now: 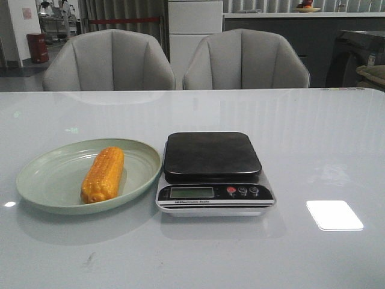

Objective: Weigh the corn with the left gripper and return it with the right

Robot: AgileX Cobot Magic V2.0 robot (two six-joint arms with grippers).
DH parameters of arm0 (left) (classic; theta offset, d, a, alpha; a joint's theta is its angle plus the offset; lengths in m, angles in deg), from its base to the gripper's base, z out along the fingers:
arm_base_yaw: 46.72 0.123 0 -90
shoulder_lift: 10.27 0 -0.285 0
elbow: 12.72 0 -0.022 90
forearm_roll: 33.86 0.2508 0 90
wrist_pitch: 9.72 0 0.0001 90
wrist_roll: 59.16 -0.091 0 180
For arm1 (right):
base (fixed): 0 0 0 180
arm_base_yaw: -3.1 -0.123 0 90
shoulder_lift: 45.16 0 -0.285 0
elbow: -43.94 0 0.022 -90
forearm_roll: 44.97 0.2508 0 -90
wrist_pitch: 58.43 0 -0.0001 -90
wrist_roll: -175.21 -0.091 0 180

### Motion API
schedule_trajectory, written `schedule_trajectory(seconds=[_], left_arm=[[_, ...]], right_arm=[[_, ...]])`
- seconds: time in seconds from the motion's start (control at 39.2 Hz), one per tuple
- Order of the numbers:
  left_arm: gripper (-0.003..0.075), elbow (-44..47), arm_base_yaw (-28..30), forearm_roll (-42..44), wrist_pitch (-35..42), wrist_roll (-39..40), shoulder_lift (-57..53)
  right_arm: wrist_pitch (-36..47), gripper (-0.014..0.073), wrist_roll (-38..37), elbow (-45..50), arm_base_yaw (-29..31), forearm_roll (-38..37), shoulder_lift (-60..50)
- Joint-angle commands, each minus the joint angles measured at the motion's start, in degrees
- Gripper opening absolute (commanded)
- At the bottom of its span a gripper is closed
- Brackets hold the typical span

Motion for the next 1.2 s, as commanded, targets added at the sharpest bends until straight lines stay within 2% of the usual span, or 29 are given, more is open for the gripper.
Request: schedule_trajectory(seconds=[0.0,1.17], left_arm=[[0.0114,1.8,0.0,-0.3,6.0,0.3,-1.2],[0.0114,1.8,0.0,-0.3,7.4,0.3,-1.2]], right_arm=[[4.4,0.0140,0.4,-1.4,0.1,0.1,0.6],[4.4,0.0140,0.4,-1.4,0.1,0.1,0.6]])
